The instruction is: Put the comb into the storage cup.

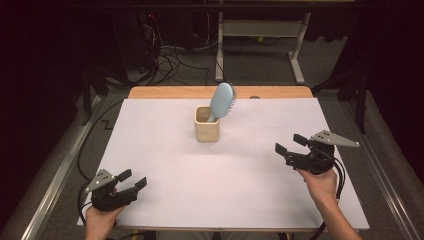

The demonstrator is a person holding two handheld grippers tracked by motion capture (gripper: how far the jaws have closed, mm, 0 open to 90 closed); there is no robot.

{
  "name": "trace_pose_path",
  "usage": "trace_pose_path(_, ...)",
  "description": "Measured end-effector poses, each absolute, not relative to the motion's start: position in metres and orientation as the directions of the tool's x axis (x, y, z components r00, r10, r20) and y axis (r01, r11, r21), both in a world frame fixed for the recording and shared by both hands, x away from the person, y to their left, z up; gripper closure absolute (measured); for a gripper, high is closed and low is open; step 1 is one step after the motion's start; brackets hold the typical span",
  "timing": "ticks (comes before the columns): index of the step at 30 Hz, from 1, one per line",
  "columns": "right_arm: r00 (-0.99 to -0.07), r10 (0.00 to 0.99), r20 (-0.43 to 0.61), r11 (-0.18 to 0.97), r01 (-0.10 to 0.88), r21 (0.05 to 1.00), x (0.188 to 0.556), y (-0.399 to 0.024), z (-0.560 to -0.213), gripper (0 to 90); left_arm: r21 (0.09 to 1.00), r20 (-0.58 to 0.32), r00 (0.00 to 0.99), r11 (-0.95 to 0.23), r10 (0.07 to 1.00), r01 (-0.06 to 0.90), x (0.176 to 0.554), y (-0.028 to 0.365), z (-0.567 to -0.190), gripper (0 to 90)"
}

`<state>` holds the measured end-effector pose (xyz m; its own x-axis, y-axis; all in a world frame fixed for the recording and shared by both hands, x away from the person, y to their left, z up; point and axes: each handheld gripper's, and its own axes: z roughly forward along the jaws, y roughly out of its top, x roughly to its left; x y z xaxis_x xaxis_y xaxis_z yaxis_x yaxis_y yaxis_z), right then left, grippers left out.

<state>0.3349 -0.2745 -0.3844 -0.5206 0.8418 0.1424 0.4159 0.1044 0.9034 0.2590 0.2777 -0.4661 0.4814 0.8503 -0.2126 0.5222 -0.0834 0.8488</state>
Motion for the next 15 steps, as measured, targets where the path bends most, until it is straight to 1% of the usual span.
trace_pose_path(15, -0.509, 0.845, 0.161, 0.07, 0.405, 0.912, 0.321, -0.288, -0.388, 21.2, 0.851, -0.219, 0.479, -0.074, 0.85, 0.519, 0.258, 0.278, -0.466, 30.5)
